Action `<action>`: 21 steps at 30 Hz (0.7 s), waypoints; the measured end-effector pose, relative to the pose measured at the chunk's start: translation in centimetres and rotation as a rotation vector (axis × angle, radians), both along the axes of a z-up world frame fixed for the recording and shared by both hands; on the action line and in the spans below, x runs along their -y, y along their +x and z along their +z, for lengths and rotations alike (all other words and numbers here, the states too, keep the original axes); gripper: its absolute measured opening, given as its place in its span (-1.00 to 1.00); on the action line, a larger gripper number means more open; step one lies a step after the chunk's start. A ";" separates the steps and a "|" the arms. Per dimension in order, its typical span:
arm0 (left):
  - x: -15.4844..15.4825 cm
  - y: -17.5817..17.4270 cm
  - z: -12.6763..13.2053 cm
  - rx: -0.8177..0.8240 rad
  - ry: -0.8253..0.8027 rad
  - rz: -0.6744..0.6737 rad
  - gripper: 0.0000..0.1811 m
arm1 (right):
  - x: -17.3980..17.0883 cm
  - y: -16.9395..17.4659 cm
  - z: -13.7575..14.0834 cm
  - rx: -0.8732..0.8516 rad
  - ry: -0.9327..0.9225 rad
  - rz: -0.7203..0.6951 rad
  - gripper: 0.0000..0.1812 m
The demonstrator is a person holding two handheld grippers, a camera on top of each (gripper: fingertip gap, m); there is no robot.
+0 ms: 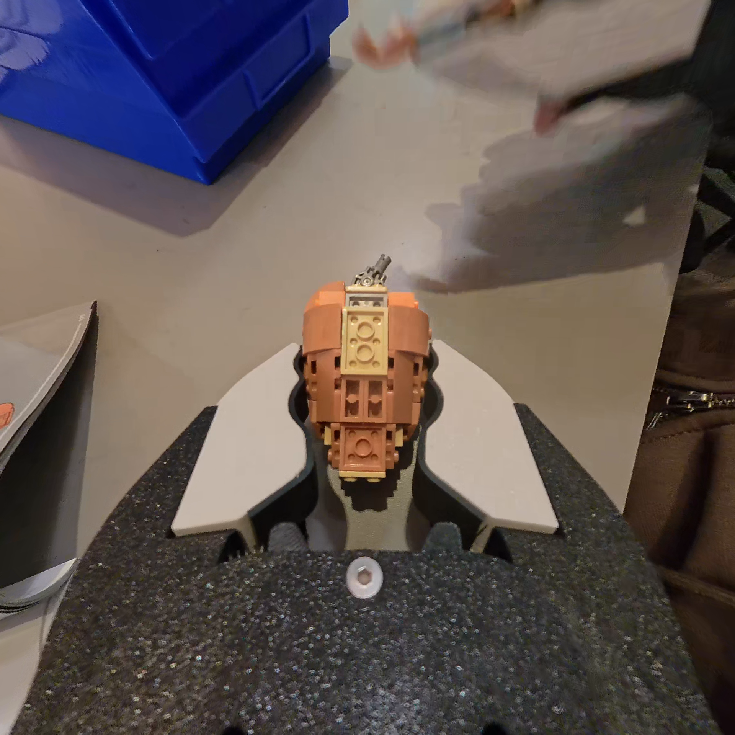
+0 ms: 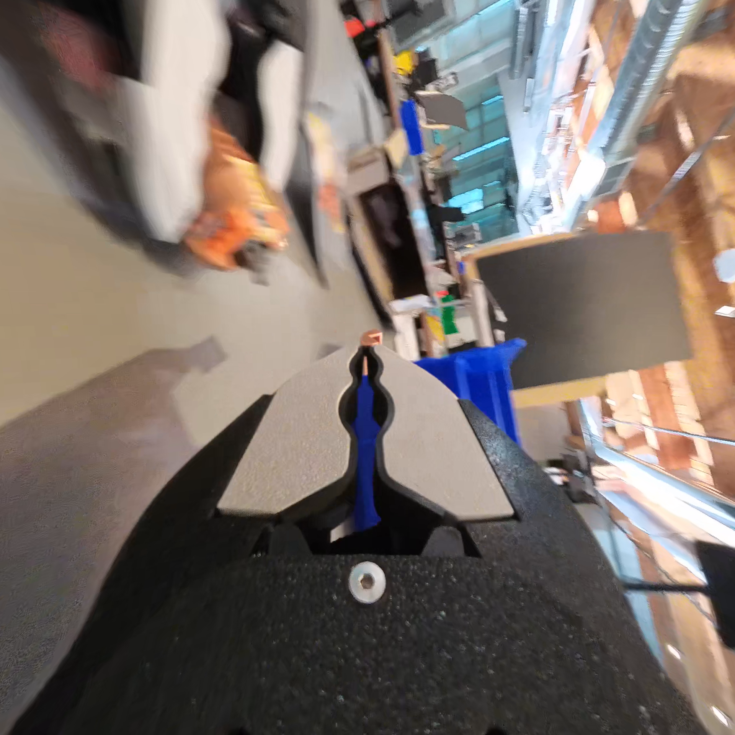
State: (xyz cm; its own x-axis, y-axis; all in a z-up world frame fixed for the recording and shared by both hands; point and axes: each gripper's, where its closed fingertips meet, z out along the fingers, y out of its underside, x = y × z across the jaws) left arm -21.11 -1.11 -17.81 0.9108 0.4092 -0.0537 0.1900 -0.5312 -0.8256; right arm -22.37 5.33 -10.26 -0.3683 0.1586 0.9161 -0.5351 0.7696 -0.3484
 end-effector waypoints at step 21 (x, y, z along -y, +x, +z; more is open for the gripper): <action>0.1 1.1 2.8 0.090 0.246 -0.077 -0.38 | -1.7 -3.4 2.9 0.202 -0.370 -0.028 -0.81</action>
State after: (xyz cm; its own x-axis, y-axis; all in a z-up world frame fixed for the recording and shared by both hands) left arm -19.97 -1.19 -15.00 0.9366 0.3288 0.1213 0.2350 -0.3322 -0.9135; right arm -25.75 7.01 -7.37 -0.5258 0.4753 0.7054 -0.4086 0.5862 -0.6996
